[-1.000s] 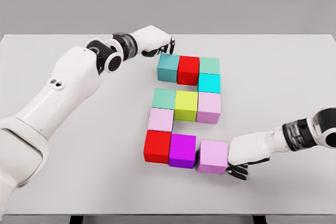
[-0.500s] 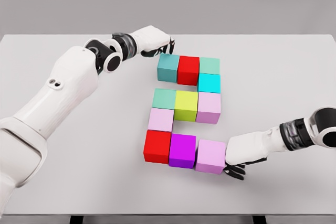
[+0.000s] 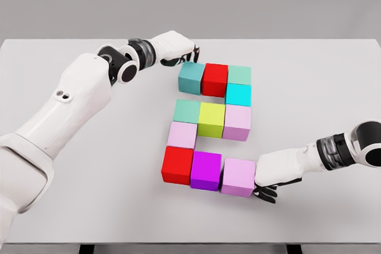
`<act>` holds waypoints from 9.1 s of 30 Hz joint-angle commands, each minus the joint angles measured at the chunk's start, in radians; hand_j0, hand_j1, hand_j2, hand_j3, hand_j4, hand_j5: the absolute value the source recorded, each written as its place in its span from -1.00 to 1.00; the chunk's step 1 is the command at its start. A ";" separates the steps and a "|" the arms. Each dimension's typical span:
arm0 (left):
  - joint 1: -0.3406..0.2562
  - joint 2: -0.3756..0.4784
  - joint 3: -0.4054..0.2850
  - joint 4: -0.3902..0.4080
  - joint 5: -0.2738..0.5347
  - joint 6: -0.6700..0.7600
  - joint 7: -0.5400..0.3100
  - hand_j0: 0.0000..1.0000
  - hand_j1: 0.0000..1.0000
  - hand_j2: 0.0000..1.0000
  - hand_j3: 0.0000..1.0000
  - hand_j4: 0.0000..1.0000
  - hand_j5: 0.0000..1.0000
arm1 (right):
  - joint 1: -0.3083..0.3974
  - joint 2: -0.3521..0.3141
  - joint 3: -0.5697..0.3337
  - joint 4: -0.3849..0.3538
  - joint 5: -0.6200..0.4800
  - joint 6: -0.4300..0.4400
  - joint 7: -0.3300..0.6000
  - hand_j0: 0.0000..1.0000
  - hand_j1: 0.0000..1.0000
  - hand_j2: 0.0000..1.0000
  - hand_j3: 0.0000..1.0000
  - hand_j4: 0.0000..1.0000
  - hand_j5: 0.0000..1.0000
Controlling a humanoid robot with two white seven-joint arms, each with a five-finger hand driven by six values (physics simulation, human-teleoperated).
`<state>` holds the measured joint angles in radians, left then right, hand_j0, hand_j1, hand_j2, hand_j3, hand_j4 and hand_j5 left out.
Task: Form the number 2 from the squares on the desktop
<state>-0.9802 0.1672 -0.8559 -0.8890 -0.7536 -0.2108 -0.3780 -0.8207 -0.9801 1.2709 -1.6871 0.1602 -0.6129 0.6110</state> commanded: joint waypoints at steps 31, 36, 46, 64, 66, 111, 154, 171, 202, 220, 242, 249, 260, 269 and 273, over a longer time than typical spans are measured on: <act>-0.002 0.091 0.066 0.015 -0.007 0.002 0.002 -0.08 -0.08 -0.08 -0.08 -0.08 -0.08 | -0.011 -0.005 -0.005 0.006 -0.005 0.002 0.000 -0.75 -0.75 -0.75 -0.75 -0.75 -0.75; 0.011 0.075 0.066 0.081 -0.004 0.005 0.002 -0.14 -0.14 -0.14 -0.14 -0.14 -0.14 | -0.029 -0.008 -0.004 0.007 -0.002 0.002 0.000 -0.75 -0.75 -0.75 -0.75 -0.75 -0.75; 0.032 0.037 0.064 0.068 -0.003 0.002 0.004 -0.13 -0.13 -0.13 -0.13 -0.13 -0.13 | -0.052 -0.046 -0.005 0.012 0.033 0.002 0.000 -0.75 -0.75 -0.75 -0.75 -0.75 -0.75; 0.045 0.034 0.066 0.039 0.002 -0.002 0.017 -0.13 -0.13 -0.13 -0.13 -0.13 -0.13 | -0.058 -0.154 -0.205 0.153 0.067 0.002 0.000 0.84 0.84 0.84 0.84 0.84 0.84; 0.045 0.032 0.066 0.038 0.002 -0.002 0.017 -0.13 -0.13 -0.13 -0.13 -0.13 -0.13 | -0.058 -0.161 -0.211 0.184 0.064 0.002 0.000 1.00 1.00 1.00 1.00 1.00 1.00; 0.063 0.032 0.067 0.031 0.000 0.001 0.028 -0.02 -0.02 -0.02 -0.02 -0.02 -0.02 | -0.029 -0.213 -0.274 0.222 0.045 0.002 0.000 1.00 1.00 1.00 1.00 1.00 1.00; 0.103 0.106 0.087 -0.054 0.077 -0.012 -0.035 -0.03 -0.03 -0.03 -0.03 -0.03 -0.03 | -0.028 -0.206 -0.271 0.222 0.047 0.002 0.000 1.00 1.00 1.00 1.00 1.00 1.00; 0.109 0.094 0.078 -0.054 0.077 -0.012 -0.029 -0.03 -0.03 -0.03 -0.03 -0.03 -0.03 | -0.028 -0.204 -0.269 0.222 0.047 0.002 0.000 1.00 1.00 1.00 1.00 1.00 1.00; 0.120 0.091 0.080 -0.070 0.080 -0.016 -0.025 -0.03 -0.03 -0.03 -0.03 -0.03 -0.03 | -0.028 -0.200 -0.272 0.222 0.048 0.002 0.000 1.00 1.00 1.00 1.00 1.00 1.00; 0.120 0.092 0.080 -0.071 0.083 -0.033 -0.024 -0.03 -0.03 -0.03 -0.03 -0.03 -0.03 | -0.025 -0.177 -0.280 0.221 0.047 0.002 0.000 1.00 1.00 1.00 1.00 1.00 1.00; 0.133 0.106 0.090 -0.087 0.106 -0.056 -0.030 -0.02 -0.02 -0.02 -0.02 -0.02 -0.02 | -0.025 -0.163 -0.280 0.216 0.047 0.002 0.000 1.00 1.00 1.00 1.00 1.00 1.00; 0.135 0.103 0.084 -0.087 0.106 -0.056 -0.029 -0.02 -0.02 -0.02 -0.02 -0.02 -0.02 | -0.026 -0.163 -0.280 0.214 0.047 0.002 0.000 1.00 1.00 1.00 1.00 1.00 1.00; 0.138 0.106 0.090 -0.085 0.106 -0.053 -0.027 -0.03 -0.03 -0.03 -0.03 -0.03 -0.03 | -0.026 -0.163 -0.278 0.213 0.045 0.002 0.000 1.00 1.00 1.00 1.00 1.00 1.00; 0.130 0.331 0.083 -0.206 0.315 -0.065 -0.033 1.00 1.00 1.00 1.00 1.00 1.00 | -0.026 -0.150 -0.278 0.213 0.045 0.002 0.000 1.00 1.00 1.00 1.00 1.00 1.00; 0.201 0.705 0.078 -0.490 0.525 -0.076 -0.027 1.00 1.00 1.00 1.00 1.00 1.00 | -0.028 -0.150 -0.280 0.218 0.045 0.002 0.000 1.00 1.00 1.00 1.00 1.00 1.00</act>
<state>-0.7532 0.7016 -0.7748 -1.2569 -0.3364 -0.2840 -0.4061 -0.8484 -1.1299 0.9928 -1.4714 0.2103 -0.6133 0.6112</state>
